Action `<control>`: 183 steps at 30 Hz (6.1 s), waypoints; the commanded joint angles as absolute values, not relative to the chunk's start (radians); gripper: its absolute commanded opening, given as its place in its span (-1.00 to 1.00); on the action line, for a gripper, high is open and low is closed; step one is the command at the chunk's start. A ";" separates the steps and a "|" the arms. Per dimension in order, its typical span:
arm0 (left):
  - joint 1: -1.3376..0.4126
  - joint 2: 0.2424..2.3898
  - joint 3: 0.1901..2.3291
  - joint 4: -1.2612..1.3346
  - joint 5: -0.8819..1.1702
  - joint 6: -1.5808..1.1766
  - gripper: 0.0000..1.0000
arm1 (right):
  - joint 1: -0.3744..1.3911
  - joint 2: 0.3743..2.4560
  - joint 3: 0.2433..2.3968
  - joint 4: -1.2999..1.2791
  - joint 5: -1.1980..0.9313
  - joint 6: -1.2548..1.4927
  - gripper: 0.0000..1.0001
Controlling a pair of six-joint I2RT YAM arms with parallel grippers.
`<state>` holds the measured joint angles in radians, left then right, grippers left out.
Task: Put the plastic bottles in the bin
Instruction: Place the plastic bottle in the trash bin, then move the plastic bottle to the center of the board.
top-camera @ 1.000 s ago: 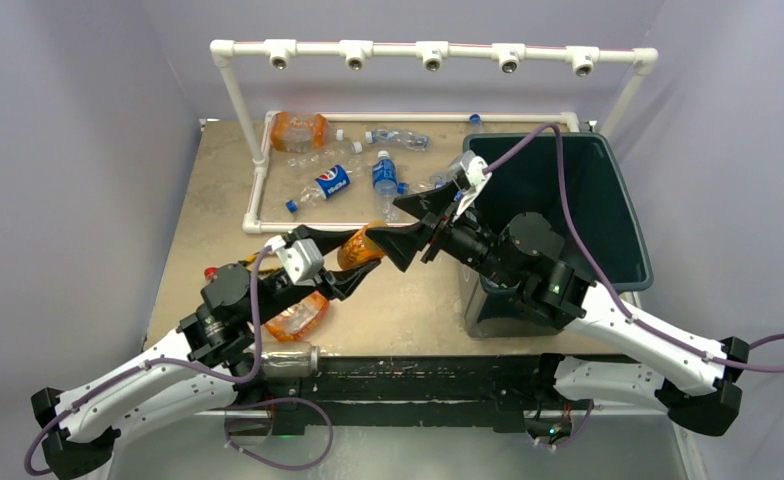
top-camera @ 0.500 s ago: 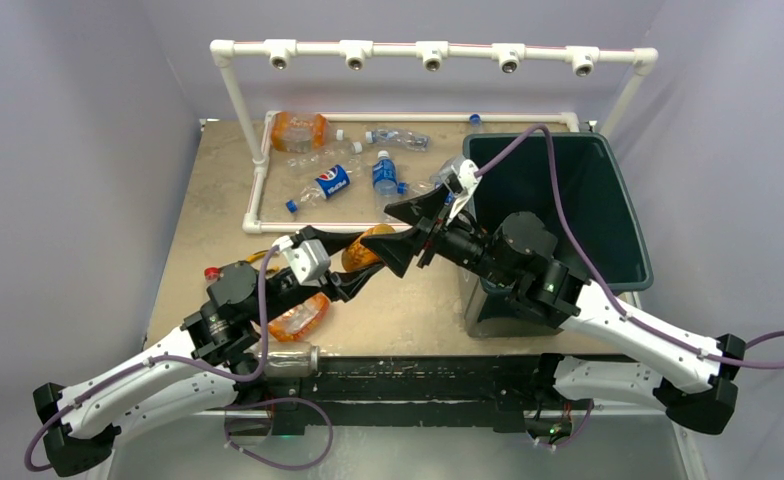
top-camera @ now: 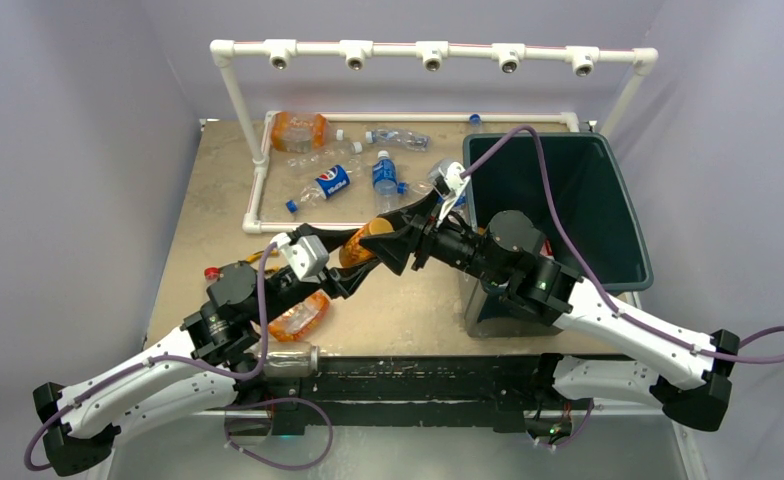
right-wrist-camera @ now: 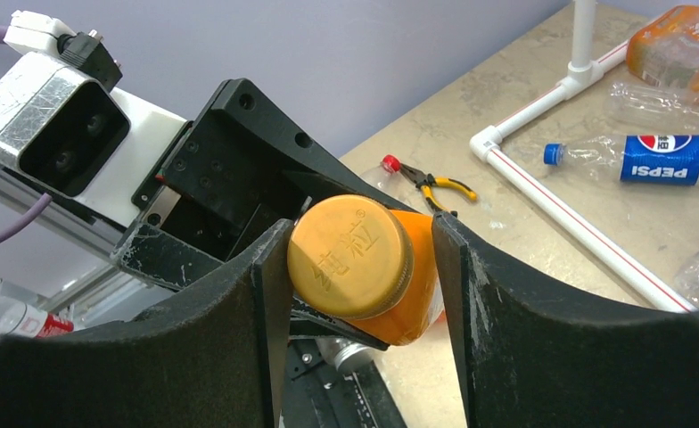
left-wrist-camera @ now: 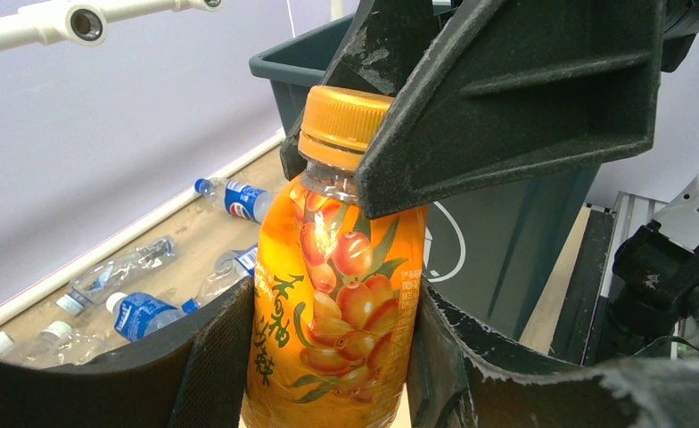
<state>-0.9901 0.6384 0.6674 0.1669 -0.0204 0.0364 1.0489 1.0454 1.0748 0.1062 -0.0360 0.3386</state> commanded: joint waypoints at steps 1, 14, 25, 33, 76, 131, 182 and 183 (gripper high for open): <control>-0.997 0.630 0.681 0.217 -0.028 0.018 -0.44 | 1.053 1.051 1.092 0.116 -0.023 0.345 0.20; -1.003 0.615 0.683 0.205 -0.086 0.008 0.90 | 1.053 1.035 1.205 0.037 -0.016 0.310 -1.00; -1.003 0.605 0.680 0.208 -0.137 -0.017 0.98 | 1.054 0.990 1.581 -0.232 0.230 0.162 -1.00; -1.003 0.638 0.697 0.185 -0.222 -0.014 0.98 | 1.053 0.922 1.541 -0.378 0.842 0.045 -1.00; -1.025 0.733 0.731 0.113 -0.258 -0.005 0.98 | 1.042 0.765 1.233 -0.628 0.869 0.473 0.55; -0.802 1.134 0.674 -0.585 -0.764 -1.028 0.98 | 1.042 0.657 0.965 0.022 -0.168 0.226 0.72; -1.262 0.889 0.689 -0.704 -1.023 -1.367 0.99 | 1.042 0.592 0.951 -0.039 -0.140 0.263 0.69; -1.245 0.865 0.685 -0.719 -1.032 -1.408 0.99 | 1.042 0.593 0.950 -0.037 -0.141 0.264 0.69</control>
<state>-1.2697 0.9401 0.6704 -0.5156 -0.8246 -1.0897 1.0405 0.5953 0.9459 -0.0551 -0.1448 0.2527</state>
